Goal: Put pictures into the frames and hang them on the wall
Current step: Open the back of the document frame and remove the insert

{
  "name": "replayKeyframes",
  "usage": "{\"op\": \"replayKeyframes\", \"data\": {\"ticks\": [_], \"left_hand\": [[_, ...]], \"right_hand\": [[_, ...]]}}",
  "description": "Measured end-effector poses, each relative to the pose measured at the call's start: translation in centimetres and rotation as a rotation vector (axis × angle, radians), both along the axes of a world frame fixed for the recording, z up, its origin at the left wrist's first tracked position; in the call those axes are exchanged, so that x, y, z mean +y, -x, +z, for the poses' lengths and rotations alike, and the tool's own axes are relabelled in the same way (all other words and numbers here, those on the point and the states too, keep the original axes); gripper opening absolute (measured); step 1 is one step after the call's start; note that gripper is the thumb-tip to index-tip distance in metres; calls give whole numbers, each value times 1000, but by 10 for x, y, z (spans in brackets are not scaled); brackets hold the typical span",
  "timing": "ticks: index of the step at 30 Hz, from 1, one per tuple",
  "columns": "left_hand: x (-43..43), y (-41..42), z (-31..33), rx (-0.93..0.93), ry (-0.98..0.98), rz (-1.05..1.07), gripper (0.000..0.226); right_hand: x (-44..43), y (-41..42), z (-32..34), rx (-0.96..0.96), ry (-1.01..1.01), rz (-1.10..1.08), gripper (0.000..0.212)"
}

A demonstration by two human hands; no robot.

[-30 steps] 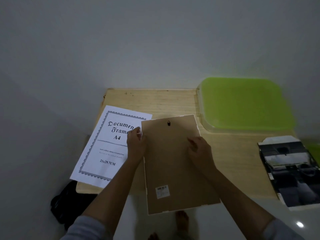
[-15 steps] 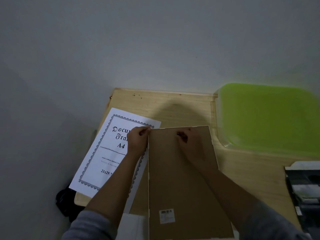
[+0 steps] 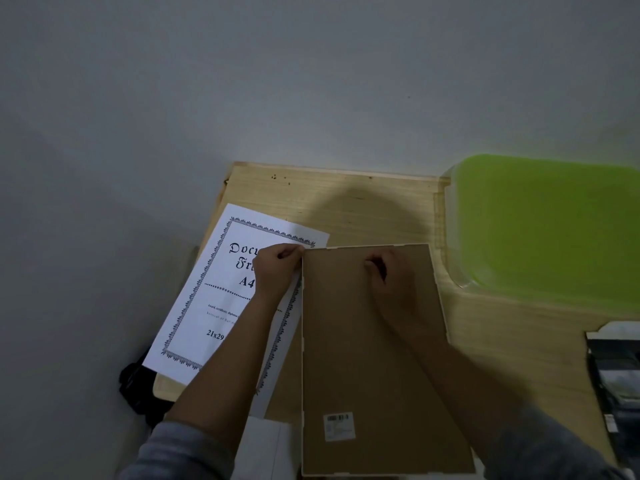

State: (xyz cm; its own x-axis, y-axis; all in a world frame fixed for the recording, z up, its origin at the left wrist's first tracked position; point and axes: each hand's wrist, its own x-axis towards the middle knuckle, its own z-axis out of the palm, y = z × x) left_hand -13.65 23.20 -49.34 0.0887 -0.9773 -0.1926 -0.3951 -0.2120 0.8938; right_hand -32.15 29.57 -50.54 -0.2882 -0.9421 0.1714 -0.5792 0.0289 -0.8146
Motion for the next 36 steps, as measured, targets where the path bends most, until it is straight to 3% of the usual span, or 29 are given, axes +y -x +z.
{"op": "replayKeyframes", "data": {"ticks": [7, 18, 36], "left_hand": [[0, 2, -4, 72, -58, 18, 14], [5, 1, -3, -51, -9, -3, 19], [6, 6, 2, -83, 9, 33, 20]], "right_hand": [[1, 3, -5, 13, 26, -10, 5], [3, -2, 3, 17, 108, -12, 6], [1, -2, 21, -32, 205, -19, 7]]}}
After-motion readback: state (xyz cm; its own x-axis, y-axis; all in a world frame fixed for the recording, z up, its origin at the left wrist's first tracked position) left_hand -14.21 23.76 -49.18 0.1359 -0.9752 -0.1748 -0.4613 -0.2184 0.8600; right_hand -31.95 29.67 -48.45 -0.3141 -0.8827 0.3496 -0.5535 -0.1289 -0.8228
